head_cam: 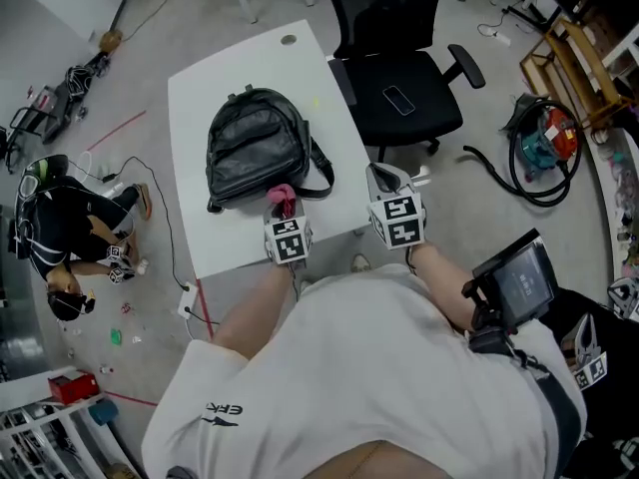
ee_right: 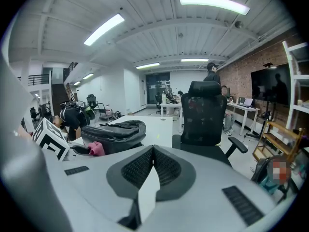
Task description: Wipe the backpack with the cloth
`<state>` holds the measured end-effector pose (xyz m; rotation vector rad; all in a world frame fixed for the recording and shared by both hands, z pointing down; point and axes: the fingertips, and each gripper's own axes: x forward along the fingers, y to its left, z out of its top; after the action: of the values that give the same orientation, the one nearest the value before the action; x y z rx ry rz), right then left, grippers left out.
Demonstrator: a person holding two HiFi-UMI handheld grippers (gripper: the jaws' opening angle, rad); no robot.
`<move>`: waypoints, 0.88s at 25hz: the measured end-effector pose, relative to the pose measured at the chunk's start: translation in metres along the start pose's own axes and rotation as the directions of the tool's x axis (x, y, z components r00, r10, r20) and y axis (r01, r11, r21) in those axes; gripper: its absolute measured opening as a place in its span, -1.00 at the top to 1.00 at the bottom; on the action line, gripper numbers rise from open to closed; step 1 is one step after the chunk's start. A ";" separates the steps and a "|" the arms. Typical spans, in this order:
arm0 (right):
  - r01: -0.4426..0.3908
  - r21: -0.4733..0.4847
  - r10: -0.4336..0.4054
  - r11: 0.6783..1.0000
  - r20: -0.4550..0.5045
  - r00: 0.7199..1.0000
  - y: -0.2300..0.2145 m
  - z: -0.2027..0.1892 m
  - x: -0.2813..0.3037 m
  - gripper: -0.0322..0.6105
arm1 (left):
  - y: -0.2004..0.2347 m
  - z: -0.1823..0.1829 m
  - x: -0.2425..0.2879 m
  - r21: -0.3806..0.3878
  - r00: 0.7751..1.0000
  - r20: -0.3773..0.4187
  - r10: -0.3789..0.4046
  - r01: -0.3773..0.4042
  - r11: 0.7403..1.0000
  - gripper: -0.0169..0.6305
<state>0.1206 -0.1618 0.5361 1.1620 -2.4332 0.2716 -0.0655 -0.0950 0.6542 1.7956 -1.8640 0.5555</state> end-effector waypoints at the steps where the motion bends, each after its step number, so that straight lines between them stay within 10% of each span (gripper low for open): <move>1: 0.001 0.002 -0.001 1.000 0.002 1.000 -0.003 0.000 0.000 0.89 | -0.006 0.002 0.003 0.010 1.000 0.001 -0.014 0.014 1.000 0.62; 11: -0.075 0.021 0.074 0.997 0.022 0.997 0.002 0.006 0.011 0.89 | -0.049 0.020 -0.016 0.150 0.987 0.037 -0.156 0.148 0.978 0.62; 22: -0.203 0.041 0.201 0.978 0.057 0.978 0.039 0.015 0.052 0.89 | 0.044 0.092 -0.079 0.173 0.967 0.251 0.029 -0.074 0.982 0.62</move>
<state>0.0568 -0.1785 0.5468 0.9513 -2.6079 0.3652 -0.1149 -0.0849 0.5354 2.0190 -2.0900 0.5564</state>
